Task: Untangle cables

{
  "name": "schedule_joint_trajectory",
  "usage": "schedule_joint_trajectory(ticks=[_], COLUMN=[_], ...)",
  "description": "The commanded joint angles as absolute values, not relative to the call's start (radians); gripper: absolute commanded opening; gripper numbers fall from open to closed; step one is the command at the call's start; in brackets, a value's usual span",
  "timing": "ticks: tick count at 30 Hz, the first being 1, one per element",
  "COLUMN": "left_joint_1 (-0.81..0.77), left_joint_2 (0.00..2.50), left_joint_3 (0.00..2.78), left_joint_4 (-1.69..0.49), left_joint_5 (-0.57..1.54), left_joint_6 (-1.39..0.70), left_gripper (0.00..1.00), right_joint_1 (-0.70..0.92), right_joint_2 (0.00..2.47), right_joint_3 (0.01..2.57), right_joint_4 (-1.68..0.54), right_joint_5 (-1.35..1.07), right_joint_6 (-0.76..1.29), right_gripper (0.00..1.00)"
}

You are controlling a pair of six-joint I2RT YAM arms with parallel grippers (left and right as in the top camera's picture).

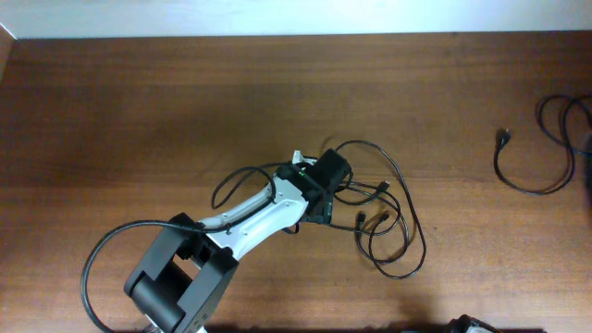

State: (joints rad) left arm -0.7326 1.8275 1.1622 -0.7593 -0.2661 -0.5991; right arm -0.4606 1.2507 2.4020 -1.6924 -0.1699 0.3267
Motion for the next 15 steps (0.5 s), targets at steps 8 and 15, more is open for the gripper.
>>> schedule_joint_trajectory(ticks=[8, 15], left_joint_1=[-0.732, -0.730], left_joint_2=[1.837, 1.810], left_joint_3=[1.166, 1.266], left_joint_4=[-0.760, -0.776], left_joint_5=[-0.171, 0.291], left_joint_6=[-0.603, -0.587], left_gripper=[0.99, 0.94], right_joint_1=[-0.080, -0.080], right_joint_2=[0.690, 0.635], right_joint_3=[1.742, 1.213], right_joint_4=[-1.695, -1.584], right_joint_5=[-0.126, -0.039], right_joint_6=[0.117, 0.469], right_gripper=[0.99, 0.99])
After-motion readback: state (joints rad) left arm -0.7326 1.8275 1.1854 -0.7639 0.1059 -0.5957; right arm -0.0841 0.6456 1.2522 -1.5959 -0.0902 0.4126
